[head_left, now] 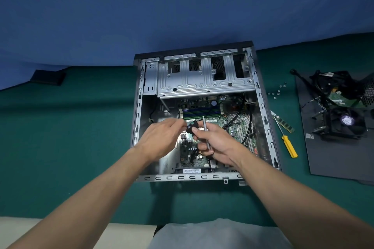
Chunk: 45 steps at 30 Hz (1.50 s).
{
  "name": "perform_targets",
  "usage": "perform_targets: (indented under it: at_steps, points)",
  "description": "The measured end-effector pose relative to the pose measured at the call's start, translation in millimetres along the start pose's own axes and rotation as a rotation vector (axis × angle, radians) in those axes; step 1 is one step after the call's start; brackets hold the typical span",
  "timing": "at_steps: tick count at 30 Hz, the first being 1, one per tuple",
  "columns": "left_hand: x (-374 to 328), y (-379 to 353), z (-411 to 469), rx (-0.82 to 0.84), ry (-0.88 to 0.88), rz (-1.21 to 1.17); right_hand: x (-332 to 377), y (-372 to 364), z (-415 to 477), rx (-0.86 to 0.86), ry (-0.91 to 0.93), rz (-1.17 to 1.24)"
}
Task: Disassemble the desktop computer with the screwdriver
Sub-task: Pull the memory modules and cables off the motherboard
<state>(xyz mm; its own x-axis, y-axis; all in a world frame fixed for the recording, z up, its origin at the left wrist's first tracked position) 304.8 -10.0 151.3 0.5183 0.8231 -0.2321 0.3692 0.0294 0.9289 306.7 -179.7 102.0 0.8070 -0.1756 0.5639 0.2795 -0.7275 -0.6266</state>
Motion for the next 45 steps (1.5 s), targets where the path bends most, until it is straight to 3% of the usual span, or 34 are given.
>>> perform_targets:
  at_steps: [12,19,24,26,29,35,40,45]
  points:
    - [-4.5,-7.7,3.4,0.05,0.128,0.035,0.6,-1.4,2.4,-0.006,-0.026,-0.051]
    - [-0.3,-4.8,2.9,0.124,-0.017,0.016,0.8,0.0,-2.6,-0.005,-0.04,-0.053]
    - [-2.7,-9.4,8.7,0.163,0.143,-0.155,4.4,1.0,-4.8,0.018,-0.05,-0.098]
    - [-3.2,-7.5,10.1,0.099,0.225,-0.315,3.6,0.4,-3.8,-0.006,-0.06,-0.131]
    - [-1.1,-0.5,10.5,-0.014,0.349,-0.546,0.5,4.1,0.4,-0.189,-0.1,-0.188]
    - [-25.3,7.0,22.3,-0.108,0.299,-0.426,9.2,9.7,-2.4,-0.471,-0.108,-0.265]
    - [-61.6,21.9,50.5,-0.299,0.2,-0.279,44.9,13.2,-37.0,-0.302,0.183,0.048]
    - [-100.3,39.2,83.2,-0.365,0.042,-0.21,64.5,36.7,-87.6,-0.341,0.281,0.083]
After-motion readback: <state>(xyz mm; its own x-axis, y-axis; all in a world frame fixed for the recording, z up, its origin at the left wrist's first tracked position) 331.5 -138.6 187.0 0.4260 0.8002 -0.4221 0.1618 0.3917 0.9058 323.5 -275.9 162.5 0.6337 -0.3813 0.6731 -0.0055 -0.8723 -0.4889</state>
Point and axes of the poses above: each hand's wrist, its own z-axis towards the middle knuckle, its own y-axis out of the back of the hand, x = y × z, the point moved 2 cm from there along z, towards the middle knuckle, and after that the axes turned 15 degrees about x, right-handed, at the moved point
